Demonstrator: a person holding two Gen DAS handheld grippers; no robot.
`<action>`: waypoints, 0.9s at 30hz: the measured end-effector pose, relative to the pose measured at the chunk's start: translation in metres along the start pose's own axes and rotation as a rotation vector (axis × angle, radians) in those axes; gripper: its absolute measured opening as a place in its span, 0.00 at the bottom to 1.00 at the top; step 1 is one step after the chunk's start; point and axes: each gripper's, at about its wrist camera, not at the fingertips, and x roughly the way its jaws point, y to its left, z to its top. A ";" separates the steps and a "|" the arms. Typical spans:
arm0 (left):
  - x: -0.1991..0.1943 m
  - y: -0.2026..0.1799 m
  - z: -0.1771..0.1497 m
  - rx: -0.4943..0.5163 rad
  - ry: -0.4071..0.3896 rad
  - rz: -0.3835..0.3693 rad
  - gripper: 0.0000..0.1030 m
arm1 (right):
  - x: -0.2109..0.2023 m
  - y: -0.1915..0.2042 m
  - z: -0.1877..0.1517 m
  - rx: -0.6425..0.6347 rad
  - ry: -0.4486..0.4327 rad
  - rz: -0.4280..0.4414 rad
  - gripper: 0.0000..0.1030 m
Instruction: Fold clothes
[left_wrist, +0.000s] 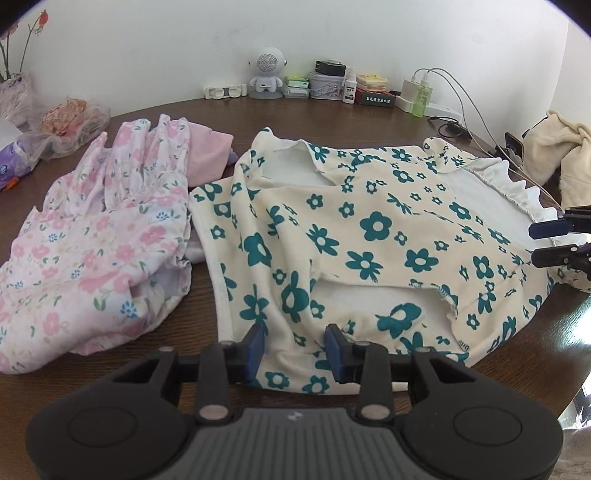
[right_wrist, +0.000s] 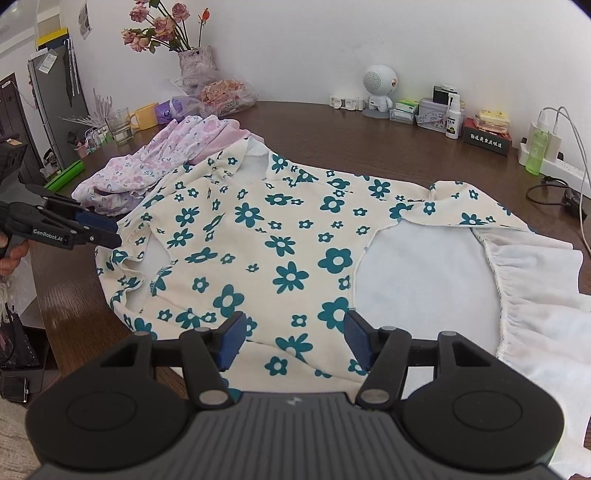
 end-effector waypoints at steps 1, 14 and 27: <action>0.000 0.000 -0.001 0.006 -0.006 0.004 0.34 | -0.002 -0.001 -0.003 0.002 0.007 -0.013 0.58; -0.031 -0.045 0.028 0.044 -0.105 -0.142 0.34 | -0.036 -0.026 -0.036 0.100 0.001 -0.074 0.58; 0.029 -0.079 0.046 0.009 0.112 -0.173 0.02 | -0.044 -0.027 -0.048 0.025 0.042 -0.081 0.58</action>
